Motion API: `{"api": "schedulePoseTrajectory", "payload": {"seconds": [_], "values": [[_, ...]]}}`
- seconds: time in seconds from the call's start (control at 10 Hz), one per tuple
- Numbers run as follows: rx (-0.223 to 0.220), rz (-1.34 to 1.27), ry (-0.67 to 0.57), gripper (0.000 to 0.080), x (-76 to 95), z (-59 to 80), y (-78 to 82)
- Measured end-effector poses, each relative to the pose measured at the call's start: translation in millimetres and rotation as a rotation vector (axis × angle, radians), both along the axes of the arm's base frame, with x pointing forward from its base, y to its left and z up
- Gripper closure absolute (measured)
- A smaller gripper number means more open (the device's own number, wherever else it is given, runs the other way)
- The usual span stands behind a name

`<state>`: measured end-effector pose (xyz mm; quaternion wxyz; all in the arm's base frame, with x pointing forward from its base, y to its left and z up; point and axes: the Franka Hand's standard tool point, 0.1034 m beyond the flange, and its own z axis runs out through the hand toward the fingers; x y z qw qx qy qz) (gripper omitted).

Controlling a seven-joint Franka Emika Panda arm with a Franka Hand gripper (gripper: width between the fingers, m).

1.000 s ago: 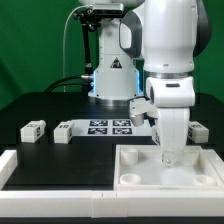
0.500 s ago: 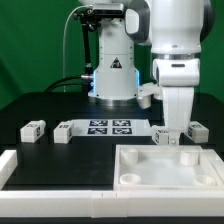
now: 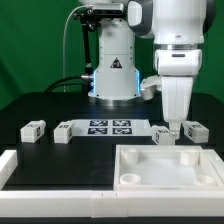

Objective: Assemble one leg

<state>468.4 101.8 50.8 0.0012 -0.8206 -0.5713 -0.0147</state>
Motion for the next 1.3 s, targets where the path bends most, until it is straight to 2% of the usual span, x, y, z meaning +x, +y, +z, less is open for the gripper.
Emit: {"api": "schedulePoseTrajectory", "payload": {"seconds": [0.2, 0.3, 0.6, 0.9, 1.1, 1.3], "values": [[0.005, -0.134, 0.005, 0.0150, -1.1, -0.7, -0.2], [0.032, -0.316, 0.002, 0.0150, -7.6, -4.6, -2.1], [0.049, -0.681, 0.040, 0.0150, -20.5, -7.7, 3.5], [0.061, -0.983, 0.056, 0.0150, -40.1, -9.7, 27.0], [0.058, -0.942, 0.067, 0.0150, -58.8, -8.4, 54.8], [0.064, -0.901, 0.069, 0.0150, -65.7, -5.5, 75.9]]}}
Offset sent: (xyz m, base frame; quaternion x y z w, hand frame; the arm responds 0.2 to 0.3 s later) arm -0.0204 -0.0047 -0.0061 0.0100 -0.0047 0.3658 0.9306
